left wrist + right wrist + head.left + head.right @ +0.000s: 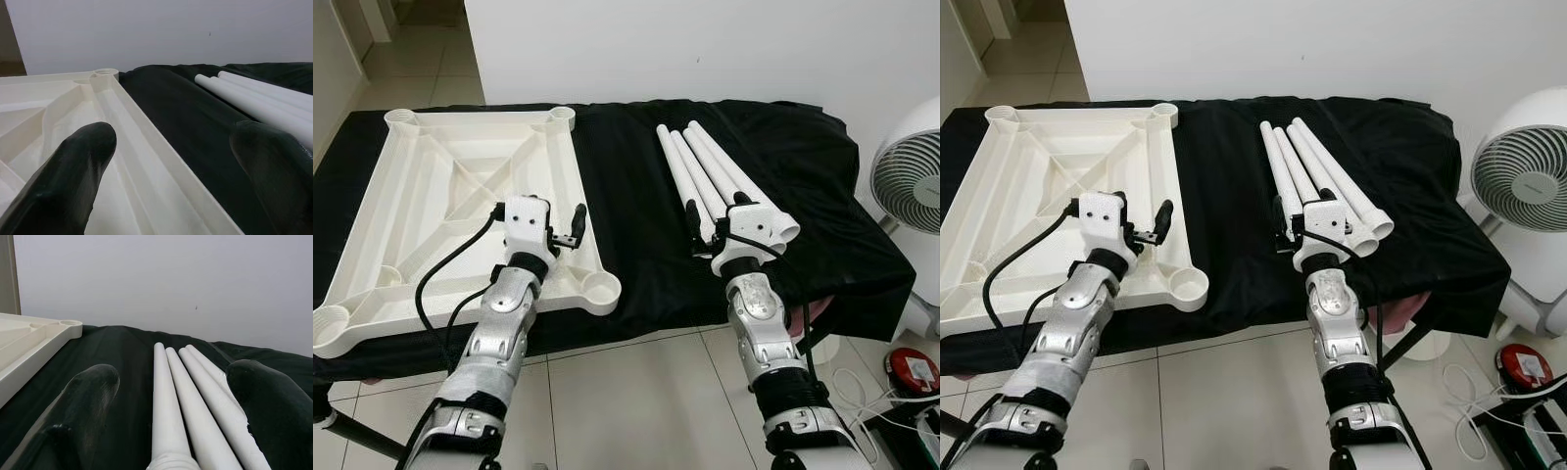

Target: Building children table

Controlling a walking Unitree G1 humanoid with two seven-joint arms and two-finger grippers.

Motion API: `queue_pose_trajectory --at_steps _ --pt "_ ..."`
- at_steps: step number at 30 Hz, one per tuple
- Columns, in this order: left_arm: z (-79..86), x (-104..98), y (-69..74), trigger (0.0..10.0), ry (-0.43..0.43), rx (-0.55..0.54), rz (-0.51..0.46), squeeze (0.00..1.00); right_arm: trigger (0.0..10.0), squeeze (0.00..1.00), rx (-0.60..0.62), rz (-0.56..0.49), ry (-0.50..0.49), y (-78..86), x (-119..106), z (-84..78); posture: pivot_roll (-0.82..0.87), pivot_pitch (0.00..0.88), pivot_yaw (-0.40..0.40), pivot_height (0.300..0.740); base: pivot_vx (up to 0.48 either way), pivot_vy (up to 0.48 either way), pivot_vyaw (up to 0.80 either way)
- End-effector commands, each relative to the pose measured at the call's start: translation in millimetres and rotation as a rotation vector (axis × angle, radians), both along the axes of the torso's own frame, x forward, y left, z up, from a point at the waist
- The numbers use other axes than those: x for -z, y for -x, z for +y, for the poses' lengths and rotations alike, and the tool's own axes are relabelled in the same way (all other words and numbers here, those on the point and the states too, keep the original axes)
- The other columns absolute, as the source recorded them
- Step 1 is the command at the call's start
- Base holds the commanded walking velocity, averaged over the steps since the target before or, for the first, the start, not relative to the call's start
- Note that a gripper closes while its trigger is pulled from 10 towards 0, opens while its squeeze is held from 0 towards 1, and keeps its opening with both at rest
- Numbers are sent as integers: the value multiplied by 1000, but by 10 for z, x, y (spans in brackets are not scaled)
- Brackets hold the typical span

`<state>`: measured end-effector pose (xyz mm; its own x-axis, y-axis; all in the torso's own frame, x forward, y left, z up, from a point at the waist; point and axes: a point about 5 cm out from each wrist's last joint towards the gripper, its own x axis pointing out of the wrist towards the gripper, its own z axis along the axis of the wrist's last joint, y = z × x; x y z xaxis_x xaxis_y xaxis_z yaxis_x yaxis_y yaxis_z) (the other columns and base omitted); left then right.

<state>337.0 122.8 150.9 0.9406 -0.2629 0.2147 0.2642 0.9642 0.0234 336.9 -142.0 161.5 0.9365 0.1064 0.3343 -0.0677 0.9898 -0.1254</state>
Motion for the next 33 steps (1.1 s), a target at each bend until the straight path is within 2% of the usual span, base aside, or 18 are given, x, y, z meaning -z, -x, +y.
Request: queue_pose_trajectory --at_steps 1,4,10,11,14,17,23,24,29,32,33 --pt "-33 1 -12 10000 -20 38 -3 0 10000 0 15 -1 -4 -20 -19 -43 -98 0 -22 740 0 0 0" --pt "-47 -28 -25 10000 -10 31 -9 0 10000 0 14 -2 1 -25 -19 -44 -86 0 -18 740 0 0 0" --pt "1 -109 -51 10000 25 -2 -29 0 10000 0 19 -2 3 -25 -5 -44 -81 0 -3 740 0 -354 0" --pt "22 -128 -67 10000 57 -18 -25 0 10000 0 22 0 1 -22 3 -45 -82 0 -2 740 0 0 0" --pt "46 -156 -103 10000 48 -45 -20 0 10000 0 31 15 -2 -13 28 -51 -84 0 3 740 0 0 0" --pt "64 -137 -123 10000 66 -42 24 0 10000 0 25 33 3 -5 48 -53 -93 0 17 740 0 0 0" --pt "58 -146 -118 10000 68 0 24 0 10000 0 13 51 6 -2 63 -73 -99 0 23 740 0 0 0" --pt "30 -159 -102 10000 47 45 13 0 10000 1000 -8 58 -17 -6 62 -83 -102 0 25 740 0 0 0" --pt "-70 -189 -57 10000 11 180 -2 0 10000 1000 -9 59 -13 -34 34 -107 -101 0 25 740 0 0 0" --pt "-103 -207 -38 10000 -9 215 -15 0 10000 1000 3 63 -5 -51 24 -110 -103 0 28 740 0 0 0" --pt "-162 -214 0 10000 -41 276 -23 0 10000 0 -1 74 -1 -83 8 -90 -104 0 31 740 0 0 0"
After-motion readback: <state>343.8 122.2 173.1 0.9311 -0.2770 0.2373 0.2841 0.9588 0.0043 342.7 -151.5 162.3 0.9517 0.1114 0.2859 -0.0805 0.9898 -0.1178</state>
